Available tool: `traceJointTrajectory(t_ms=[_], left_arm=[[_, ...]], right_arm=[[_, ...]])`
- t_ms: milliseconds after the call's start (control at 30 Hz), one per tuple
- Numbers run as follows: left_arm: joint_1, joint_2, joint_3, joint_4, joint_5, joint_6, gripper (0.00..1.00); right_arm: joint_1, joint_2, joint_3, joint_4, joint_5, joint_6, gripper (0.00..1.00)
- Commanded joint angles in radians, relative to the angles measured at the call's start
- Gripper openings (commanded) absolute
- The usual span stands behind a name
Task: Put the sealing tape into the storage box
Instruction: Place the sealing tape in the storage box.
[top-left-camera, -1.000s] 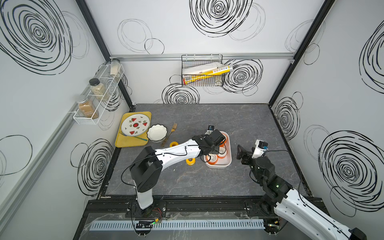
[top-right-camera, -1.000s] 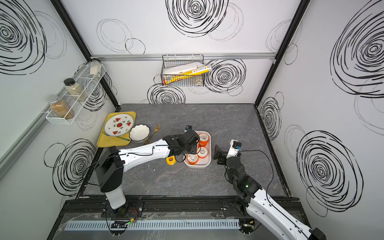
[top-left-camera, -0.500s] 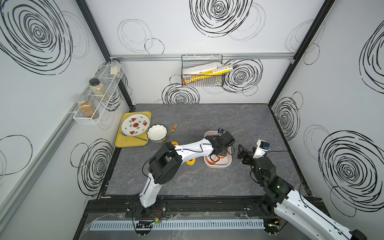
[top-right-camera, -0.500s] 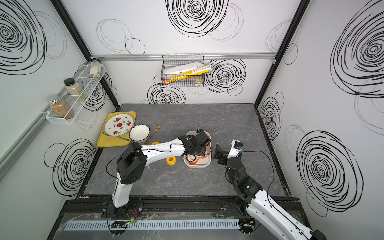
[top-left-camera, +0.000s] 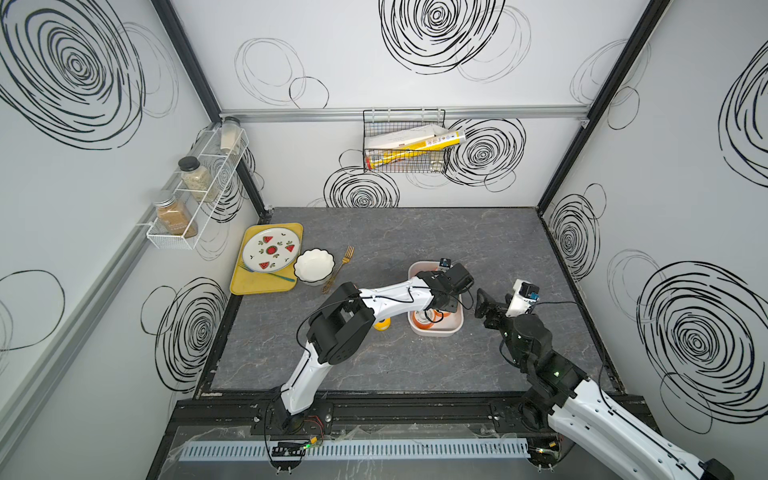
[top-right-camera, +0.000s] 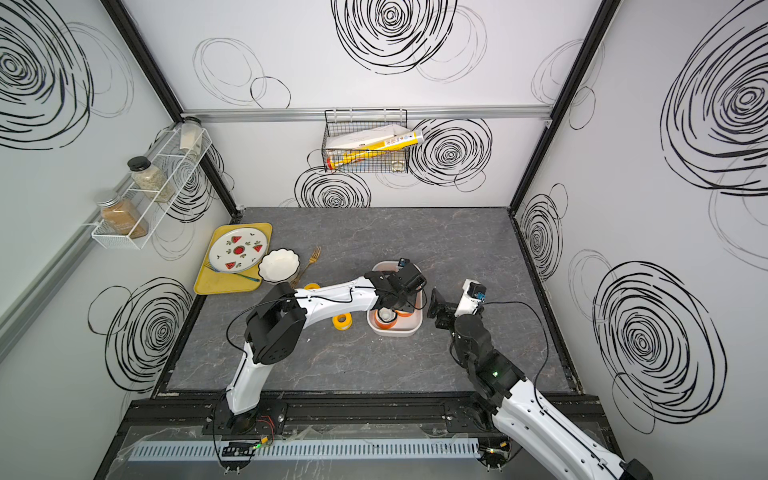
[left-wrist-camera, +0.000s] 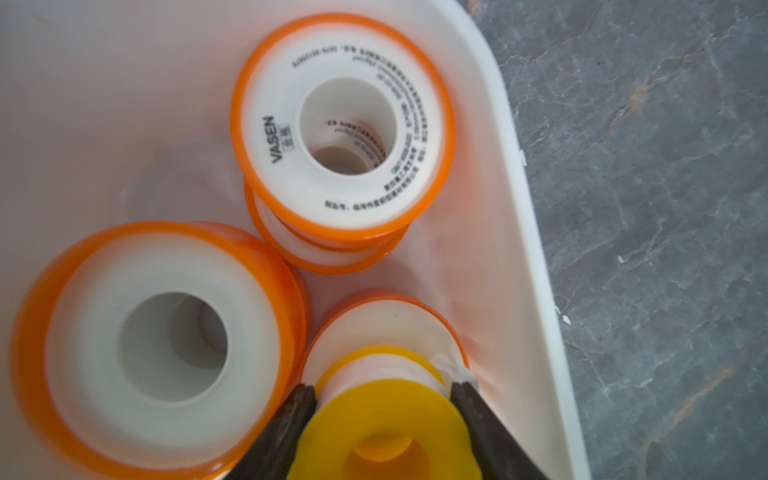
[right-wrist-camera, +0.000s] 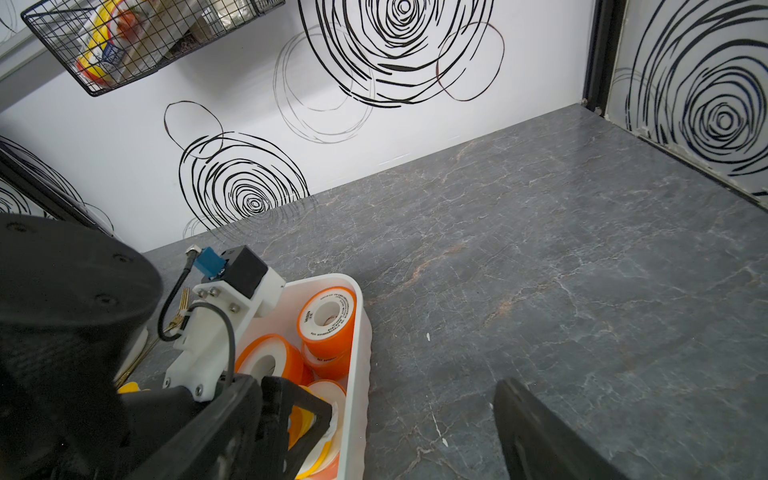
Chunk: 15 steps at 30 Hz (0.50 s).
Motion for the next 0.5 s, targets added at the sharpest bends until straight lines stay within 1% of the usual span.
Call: traceJointTrajectory(t_ms=[0, 67, 133, 200, 333, 467], left_arm=[[-0.001, 0.024, 0.04, 0.009, -0.017, 0.001, 0.58], [-0.001, 0.032, 0.049, 0.005, -0.027, 0.001, 0.59], [-0.001, 0.037, 0.055, 0.006, -0.028, 0.001, 0.63], [-0.001, 0.035, 0.058, 0.007, -0.026, 0.002, 0.63], [0.0, 0.024, 0.055, 0.004, -0.037, 0.003, 0.68], [-0.001, 0.013, 0.047, 0.004, -0.034, 0.003, 0.71]], right_arm=[[-0.001, 0.001, -0.013, -0.003, 0.014, 0.007, 0.92], [-0.001, 0.002, -0.012, -0.003, 0.013, 0.007, 0.92], [-0.001, 0.003, -0.012, -0.002, 0.011, 0.006, 0.92], [-0.001, 0.003, -0.013, 0.0, 0.012, 0.005, 0.92], [-0.002, 0.007, -0.011, -0.001, 0.011, 0.005, 0.92], [-0.001, 0.007, -0.012, 0.0, 0.011, 0.005, 0.92]])
